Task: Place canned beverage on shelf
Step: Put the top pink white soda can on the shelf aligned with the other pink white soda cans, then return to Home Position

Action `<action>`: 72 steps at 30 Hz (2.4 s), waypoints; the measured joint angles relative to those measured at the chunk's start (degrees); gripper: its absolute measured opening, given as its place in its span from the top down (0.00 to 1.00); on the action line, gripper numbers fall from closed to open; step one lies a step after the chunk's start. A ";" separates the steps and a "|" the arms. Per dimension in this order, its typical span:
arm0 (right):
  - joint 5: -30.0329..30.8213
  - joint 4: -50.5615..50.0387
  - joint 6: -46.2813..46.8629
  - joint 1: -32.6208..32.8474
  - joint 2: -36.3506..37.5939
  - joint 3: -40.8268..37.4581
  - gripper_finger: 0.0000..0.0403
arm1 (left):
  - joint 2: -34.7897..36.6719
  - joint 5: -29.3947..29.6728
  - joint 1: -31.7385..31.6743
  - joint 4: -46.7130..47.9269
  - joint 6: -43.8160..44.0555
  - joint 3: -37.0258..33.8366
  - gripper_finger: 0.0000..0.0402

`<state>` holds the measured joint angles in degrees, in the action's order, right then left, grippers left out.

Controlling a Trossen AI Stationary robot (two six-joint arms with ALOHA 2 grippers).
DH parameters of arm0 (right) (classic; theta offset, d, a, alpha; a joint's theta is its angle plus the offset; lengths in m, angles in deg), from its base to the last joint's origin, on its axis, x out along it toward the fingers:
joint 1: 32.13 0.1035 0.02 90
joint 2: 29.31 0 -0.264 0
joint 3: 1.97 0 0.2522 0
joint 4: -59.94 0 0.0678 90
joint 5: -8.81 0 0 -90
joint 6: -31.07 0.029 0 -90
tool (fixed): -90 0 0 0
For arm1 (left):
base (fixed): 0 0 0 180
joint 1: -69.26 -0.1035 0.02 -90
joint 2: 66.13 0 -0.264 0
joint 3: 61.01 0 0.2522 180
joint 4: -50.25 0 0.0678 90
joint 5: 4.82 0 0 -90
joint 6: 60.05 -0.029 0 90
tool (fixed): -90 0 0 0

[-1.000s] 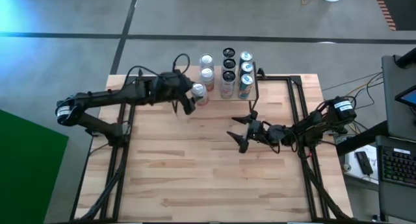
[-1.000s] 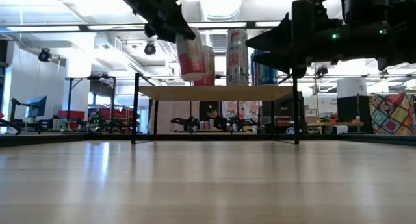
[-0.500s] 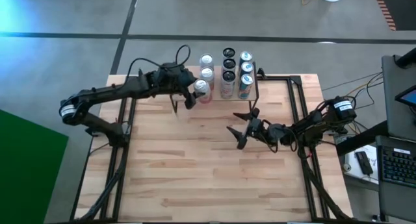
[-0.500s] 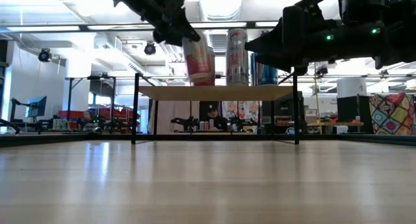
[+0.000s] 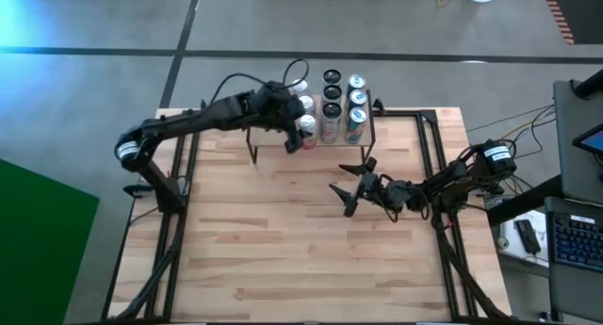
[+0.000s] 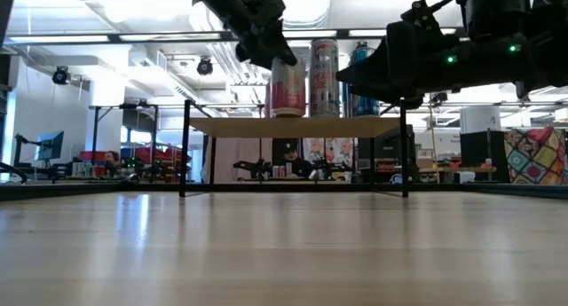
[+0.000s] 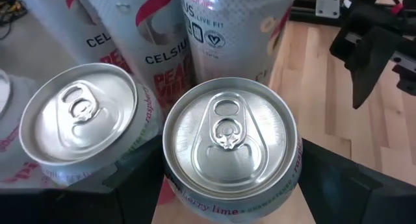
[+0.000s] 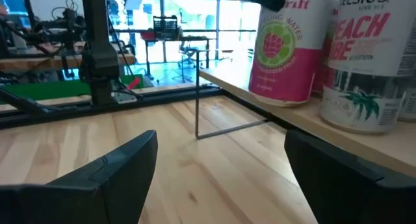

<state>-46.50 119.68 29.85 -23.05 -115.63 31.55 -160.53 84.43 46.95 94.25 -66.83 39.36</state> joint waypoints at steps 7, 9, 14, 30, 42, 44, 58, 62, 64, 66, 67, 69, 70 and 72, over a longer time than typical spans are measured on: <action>0.69 -0.04 0.09 0.00 0.00 -1.24 0.19 | -2.67 0.69 -0.01 7.46 -0.10 6.38 0.28; 1.55 -0.01 0.09 0.00 0.00 -1.57 0.19 | -2.35 0.86 -0.02 7.78 -0.13 6.37 0.28; 1.71 0.02 1.71 0.00 0.00 -2.64 0.19 | -1.33 3.23 -0.09 8.55 -0.57 5.63 0.28; 1.68 0.50 2.70 0.00 0.07 -3.48 0.19 | -1.49 3.85 -0.22 6.18 -0.68 4.48 0.28; 1.46 0.47 4.67 0.04 0.07 -5.05 0.19 | -1.36 6.33 -0.50 5.13 -0.68 4.09 0.28; 1.44 0.46 5.36 0.04 0.07 -5.35 0.19 | -1.23 6.43 -0.50 5.04 -0.68 3.92 0.28; 1.35 1.05 6.58 0.55 0.79 -6.65 0.19 | 0.83 6.66 -0.66 1.62 1.52 -1.54 0.09; 1.36 1.68 4.83 0.55 1.95 -6.60 0.19 | 4.32 8.50 -0.63 -0.24 1.93 -4.15 0.05; 1.36 1.82 4.17 0.55 2.35 -6.58 0.19 | 6.23 8.82 -0.45 -0.14 2.25 -5.35 0.05; 1.36 1.78 3.61 0.53 2.77 -6.58 0.19 | 9.10 9.26 -0.09 -0.23 3.04 -6.79 0.04; 1.37 1.81 3.44 0.52 2.96 -6.58 0.19 | 10.83 9.51 0.17 -0.76 3.51 -7.75 0.04; 1.25 1.84 3.15 0.52 3.27 -6.56 0.19 | 14.47 10.32 0.90 -1.32 4.62 -10.05 0.04; 0.69 1.82 3.15 0.52 3.42 -6.54 0.19 | 16.18 10.98 1.39 -1.69 5.19 -11.55 0.04; -1.78 2.41 3.14 0.52 3.50 -6.54 0.19 | 19.61 12.51 2.81 -3.19 6.82 -15.41 0.04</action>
<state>-48.27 122.08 33.00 -22.53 -112.14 25.01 -140.92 96.94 49.76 91.06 -60.02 23.95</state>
